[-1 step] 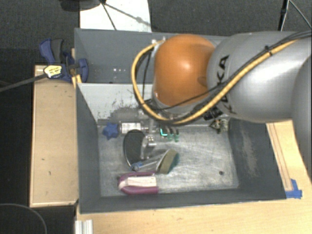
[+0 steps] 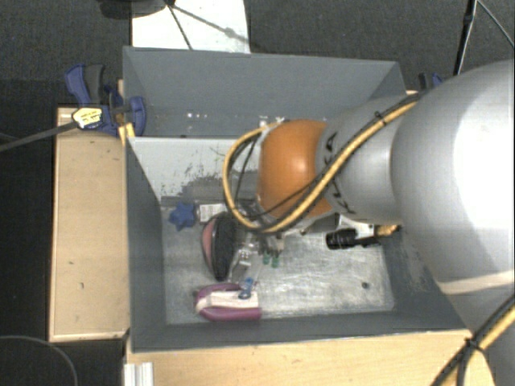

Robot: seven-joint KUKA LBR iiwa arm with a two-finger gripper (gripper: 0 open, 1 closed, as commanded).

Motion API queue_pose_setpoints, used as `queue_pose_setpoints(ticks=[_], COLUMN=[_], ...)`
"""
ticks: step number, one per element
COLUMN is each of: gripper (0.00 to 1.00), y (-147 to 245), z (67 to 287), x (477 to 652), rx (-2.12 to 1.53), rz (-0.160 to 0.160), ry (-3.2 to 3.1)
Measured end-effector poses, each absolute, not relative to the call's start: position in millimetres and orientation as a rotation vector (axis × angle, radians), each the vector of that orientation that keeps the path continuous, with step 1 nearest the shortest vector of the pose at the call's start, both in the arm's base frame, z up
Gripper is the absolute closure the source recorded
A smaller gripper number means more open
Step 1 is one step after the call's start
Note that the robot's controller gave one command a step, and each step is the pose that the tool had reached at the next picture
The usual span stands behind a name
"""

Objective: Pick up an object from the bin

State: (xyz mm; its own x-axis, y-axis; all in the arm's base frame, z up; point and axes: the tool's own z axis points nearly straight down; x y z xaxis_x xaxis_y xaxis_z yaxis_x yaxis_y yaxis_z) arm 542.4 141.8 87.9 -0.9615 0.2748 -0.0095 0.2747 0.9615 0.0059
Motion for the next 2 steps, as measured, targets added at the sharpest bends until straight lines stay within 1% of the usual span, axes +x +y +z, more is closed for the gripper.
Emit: queue_pose_setpoints(ticks=[1, 2], gripper=[0.0, 0.0], y=[171, 187], z=[101, 100], x=[555.8, 551.5], rx=[-0.172, 0.199], rz=[0.004, 0.005], ry=[3.131, 3.13])
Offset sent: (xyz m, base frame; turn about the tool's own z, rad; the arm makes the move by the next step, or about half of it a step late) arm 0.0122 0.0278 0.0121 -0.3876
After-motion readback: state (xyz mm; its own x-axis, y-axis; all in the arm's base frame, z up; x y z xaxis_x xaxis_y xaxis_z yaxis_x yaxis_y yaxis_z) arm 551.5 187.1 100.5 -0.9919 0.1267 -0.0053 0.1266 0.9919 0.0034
